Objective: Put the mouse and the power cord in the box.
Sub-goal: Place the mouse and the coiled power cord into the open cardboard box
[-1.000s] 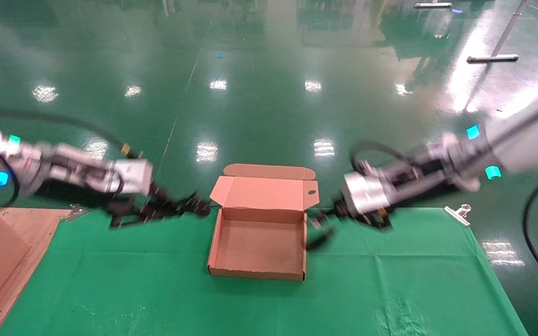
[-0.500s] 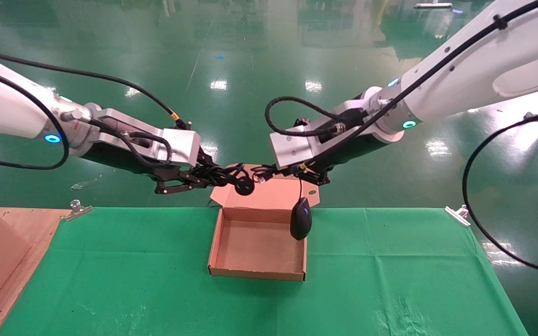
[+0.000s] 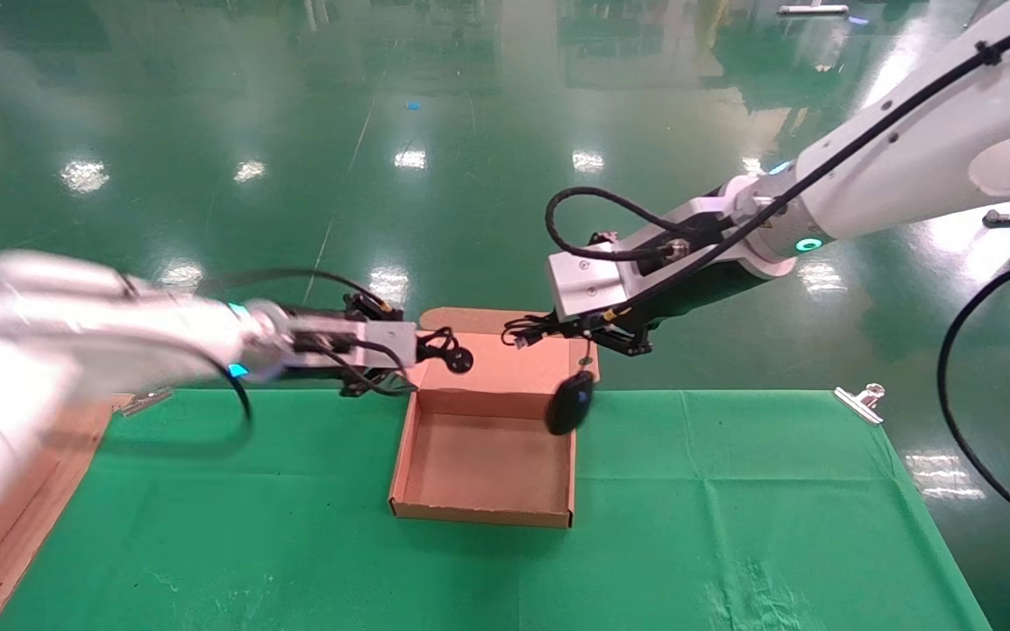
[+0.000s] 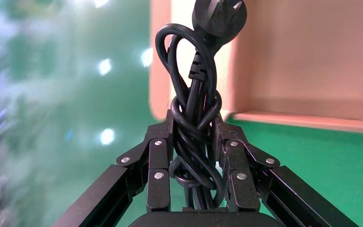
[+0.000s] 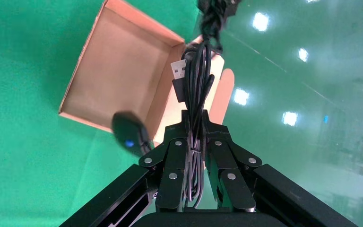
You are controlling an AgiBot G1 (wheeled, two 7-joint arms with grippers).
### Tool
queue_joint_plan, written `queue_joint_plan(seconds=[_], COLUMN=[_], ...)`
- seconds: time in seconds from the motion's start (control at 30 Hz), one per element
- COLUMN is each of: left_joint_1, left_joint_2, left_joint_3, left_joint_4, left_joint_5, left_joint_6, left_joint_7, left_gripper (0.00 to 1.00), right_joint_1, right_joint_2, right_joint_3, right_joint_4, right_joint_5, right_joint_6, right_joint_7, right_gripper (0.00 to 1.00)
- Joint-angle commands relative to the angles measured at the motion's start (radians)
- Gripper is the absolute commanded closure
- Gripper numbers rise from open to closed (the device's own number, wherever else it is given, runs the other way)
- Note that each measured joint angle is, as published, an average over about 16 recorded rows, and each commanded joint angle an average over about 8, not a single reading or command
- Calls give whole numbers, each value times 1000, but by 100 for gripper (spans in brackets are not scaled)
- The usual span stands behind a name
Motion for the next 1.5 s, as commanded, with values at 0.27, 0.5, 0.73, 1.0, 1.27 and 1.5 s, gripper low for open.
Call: queue_joint_plan(seconds=[0.27,0.5,0.73,1.0,1.27,1.5], left_joint_1=[237,275,282,274,264,210], left_joint_2=[17,19,19,17,15,-21], left_joint_3=[-25,89,180,239,287,277], left_joint_4=[-194,-178,-183,-180,-175,-146], left_joint_5=[-199,-214,-234,-292,-346,-424], left_joint_6=[-198,-119,-120,-137,-141,-51], left_joint_7=[-18,0,18,20,25,29], left_gripper=[100,97,19,0,0,0], right_joint_1=[8,-7,-12,-6,-7,-3], right_joint_2=[9,0,-8,-13,-17,-26], right_joint_3=[4,7,7,6,3,-9], right_joint_4=[-63,-127,-174,-202,-210,-177], right_joint_5=[14,26,36,50,62,72], right_joint_6=[13,24,33,36,33,24], right_joint_7=[-58,-104,-135,-157,-164,-144], right_gripper=[100,100,100,100,100,100])
